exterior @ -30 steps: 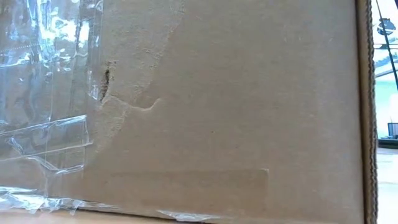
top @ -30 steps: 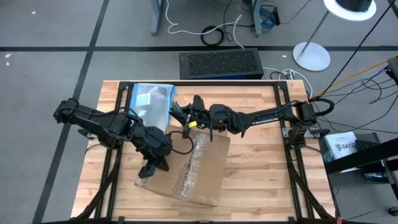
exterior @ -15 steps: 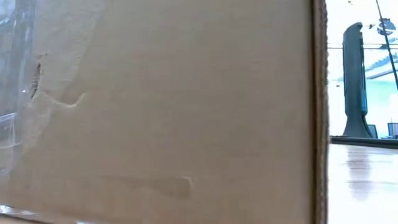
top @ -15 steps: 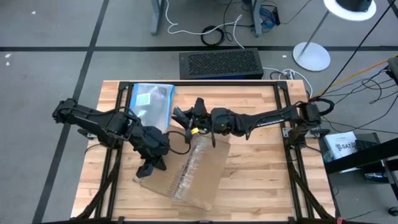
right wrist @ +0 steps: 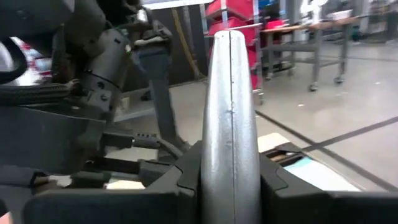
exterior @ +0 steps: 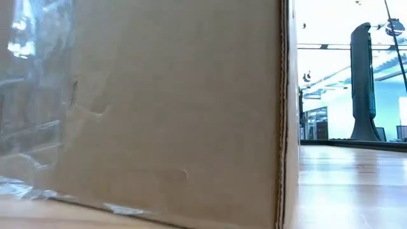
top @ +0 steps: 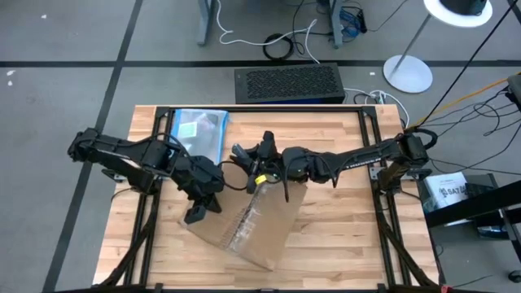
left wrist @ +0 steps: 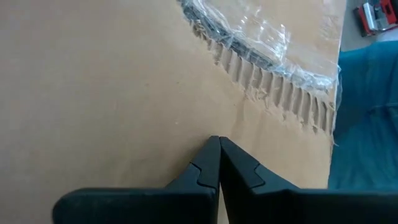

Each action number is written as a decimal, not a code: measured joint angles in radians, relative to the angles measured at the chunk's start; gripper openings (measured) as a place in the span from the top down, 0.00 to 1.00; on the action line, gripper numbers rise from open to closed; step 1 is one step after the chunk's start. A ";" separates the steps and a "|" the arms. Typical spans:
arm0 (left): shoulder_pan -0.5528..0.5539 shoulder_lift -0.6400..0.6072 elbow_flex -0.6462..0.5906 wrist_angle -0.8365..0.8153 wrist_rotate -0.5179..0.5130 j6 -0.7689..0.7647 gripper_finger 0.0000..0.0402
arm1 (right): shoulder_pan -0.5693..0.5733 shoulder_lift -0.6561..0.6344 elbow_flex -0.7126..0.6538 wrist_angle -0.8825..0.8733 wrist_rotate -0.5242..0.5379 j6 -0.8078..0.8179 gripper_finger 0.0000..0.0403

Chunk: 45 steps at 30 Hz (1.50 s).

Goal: Unpack boxes
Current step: Break down box until it is fully flat

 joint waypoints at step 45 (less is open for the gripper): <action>0.040 0.000 0.000 -0.023 0.031 0.020 0.98 | 0.049 0.014 -0.001 0.038 0.193 -0.087 0.84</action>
